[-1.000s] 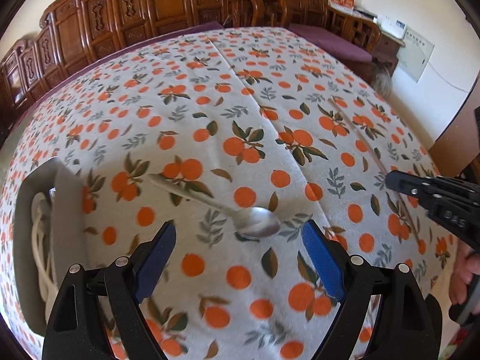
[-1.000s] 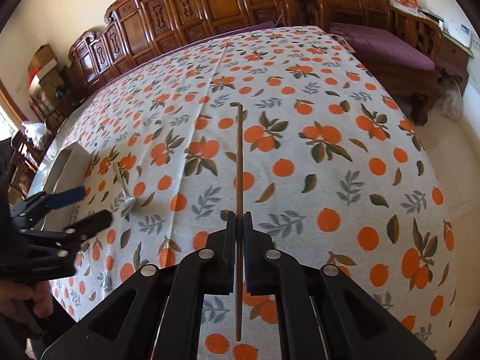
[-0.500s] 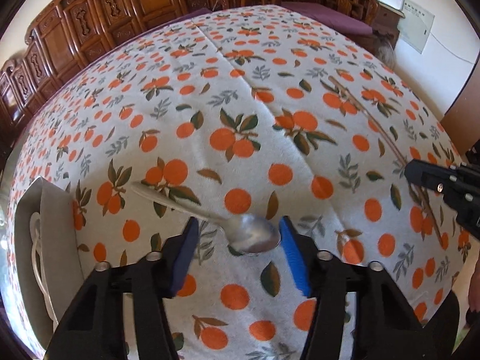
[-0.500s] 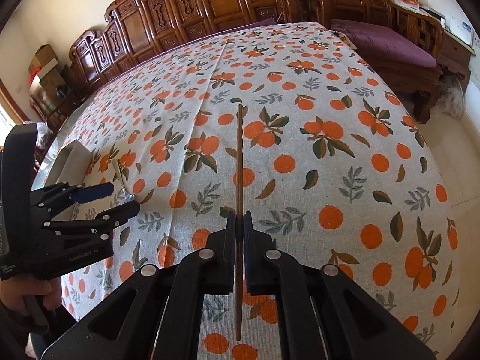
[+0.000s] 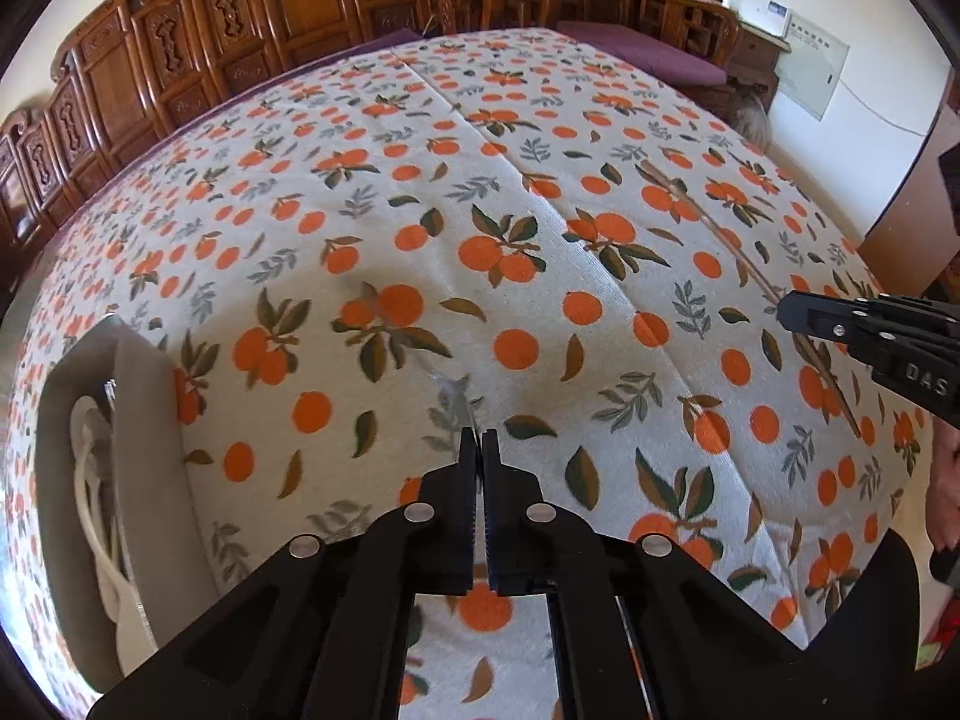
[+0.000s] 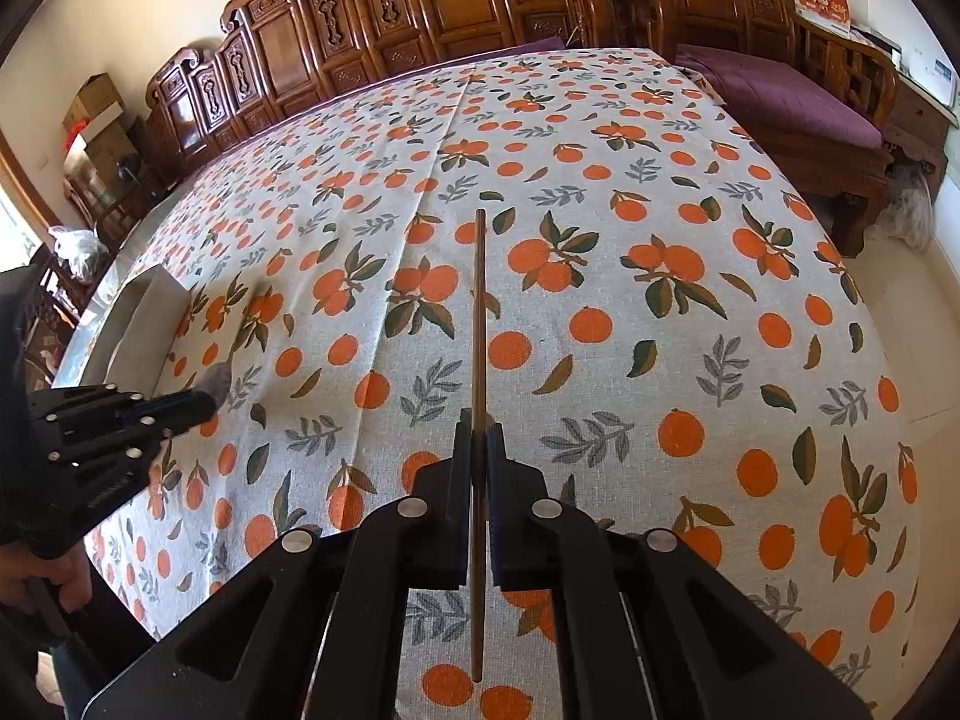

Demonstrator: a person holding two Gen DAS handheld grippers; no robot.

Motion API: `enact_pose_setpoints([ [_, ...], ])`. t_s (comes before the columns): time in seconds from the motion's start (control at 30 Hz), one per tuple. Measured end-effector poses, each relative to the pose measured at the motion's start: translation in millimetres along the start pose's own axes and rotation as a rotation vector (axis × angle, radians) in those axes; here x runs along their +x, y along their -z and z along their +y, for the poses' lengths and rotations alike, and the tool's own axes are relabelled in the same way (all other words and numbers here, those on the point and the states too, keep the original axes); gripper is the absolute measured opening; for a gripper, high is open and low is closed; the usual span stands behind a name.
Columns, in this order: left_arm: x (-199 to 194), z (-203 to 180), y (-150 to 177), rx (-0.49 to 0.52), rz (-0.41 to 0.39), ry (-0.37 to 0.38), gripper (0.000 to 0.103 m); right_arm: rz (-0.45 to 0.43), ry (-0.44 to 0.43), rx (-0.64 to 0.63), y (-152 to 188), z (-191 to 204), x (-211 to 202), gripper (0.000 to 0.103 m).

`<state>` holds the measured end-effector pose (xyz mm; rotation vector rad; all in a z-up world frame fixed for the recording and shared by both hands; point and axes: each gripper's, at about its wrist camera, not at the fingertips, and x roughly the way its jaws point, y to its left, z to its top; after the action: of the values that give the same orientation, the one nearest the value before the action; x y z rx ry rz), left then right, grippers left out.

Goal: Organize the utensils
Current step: 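Close the left tool on the steel spoon handle and lift it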

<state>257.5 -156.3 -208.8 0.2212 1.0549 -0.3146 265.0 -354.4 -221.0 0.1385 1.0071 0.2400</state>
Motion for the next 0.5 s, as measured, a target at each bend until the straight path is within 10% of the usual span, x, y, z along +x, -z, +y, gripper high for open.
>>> enact_pose_setpoints([
  [0.5,-55.3,28.0,14.0,-0.014,-0.103,0.016,0.000,-0.004,-0.029,-0.072,1.1,32.6,-2.2,0.006],
])
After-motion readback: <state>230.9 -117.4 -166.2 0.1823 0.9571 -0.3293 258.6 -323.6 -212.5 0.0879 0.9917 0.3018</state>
